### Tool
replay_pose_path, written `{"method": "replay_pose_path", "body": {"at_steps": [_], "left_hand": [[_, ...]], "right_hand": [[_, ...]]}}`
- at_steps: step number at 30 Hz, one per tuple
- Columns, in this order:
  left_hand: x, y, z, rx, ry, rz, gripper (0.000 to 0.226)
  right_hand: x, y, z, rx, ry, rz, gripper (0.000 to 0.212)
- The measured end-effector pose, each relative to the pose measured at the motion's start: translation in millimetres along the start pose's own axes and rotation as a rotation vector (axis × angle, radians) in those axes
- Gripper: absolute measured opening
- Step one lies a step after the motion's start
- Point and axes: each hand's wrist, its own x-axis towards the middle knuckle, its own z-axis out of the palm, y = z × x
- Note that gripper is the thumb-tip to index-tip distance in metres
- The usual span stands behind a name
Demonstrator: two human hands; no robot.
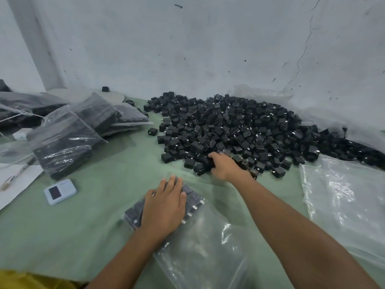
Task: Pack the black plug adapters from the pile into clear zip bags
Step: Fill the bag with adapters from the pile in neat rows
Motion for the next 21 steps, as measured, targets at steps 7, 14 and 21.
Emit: {"method": "replay_pose_path", "body": {"at_steps": [7, 14, 21], "left_hand": [[0.5, -0.2, 0.3, -0.068, -0.014, -0.014, 0.055], [7.8, -1.0, -29.5, -0.54, -0.11, -0.146, 0.029], [-110.5, 36.8, -77.5, -0.653, 0.172, 0.083, 0.016]], "right_hand": [[0.8, 6.2, 7.7, 0.094, 0.109, 0.135, 0.037], [-153.1, 31.2, -37.9, 1.158, 0.288, 0.009, 0.035], [-330.2, 28.1, -15.6, 1.236, 0.077, 0.147, 0.014]]}}
